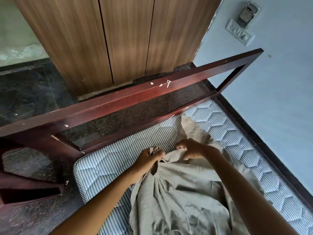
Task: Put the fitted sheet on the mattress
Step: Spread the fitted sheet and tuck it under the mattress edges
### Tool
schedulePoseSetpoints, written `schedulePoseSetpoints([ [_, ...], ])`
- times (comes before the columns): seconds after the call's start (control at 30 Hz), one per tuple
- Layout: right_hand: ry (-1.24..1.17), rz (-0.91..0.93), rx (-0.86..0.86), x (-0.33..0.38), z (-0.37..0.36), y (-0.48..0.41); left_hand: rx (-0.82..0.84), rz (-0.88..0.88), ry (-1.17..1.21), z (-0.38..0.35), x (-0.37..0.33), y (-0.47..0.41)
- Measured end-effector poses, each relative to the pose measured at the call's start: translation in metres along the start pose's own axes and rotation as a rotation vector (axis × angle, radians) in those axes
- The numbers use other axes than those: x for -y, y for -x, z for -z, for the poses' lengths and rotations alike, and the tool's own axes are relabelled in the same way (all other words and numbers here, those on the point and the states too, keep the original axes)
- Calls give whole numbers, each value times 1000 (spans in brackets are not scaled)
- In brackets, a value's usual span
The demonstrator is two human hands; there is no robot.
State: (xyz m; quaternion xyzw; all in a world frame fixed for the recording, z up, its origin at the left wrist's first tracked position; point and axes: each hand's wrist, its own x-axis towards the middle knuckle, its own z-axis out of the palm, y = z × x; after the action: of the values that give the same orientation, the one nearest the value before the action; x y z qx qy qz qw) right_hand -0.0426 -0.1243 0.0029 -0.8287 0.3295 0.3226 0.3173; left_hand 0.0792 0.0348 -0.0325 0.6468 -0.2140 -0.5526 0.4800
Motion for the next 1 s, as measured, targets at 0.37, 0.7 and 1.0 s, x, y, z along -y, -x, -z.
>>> schedulePoseSetpoints([
  [0.37,539,-288,-42,-22,-8,-12,-41,-47,142,9,-1,3],
  [0.7,-79,146,-261,6,3,6,153,-61,-263,0,2,-6],
  [1.0,-222,-50,-511,-18,5,5,222,-36,-237,-12,1,6],
])
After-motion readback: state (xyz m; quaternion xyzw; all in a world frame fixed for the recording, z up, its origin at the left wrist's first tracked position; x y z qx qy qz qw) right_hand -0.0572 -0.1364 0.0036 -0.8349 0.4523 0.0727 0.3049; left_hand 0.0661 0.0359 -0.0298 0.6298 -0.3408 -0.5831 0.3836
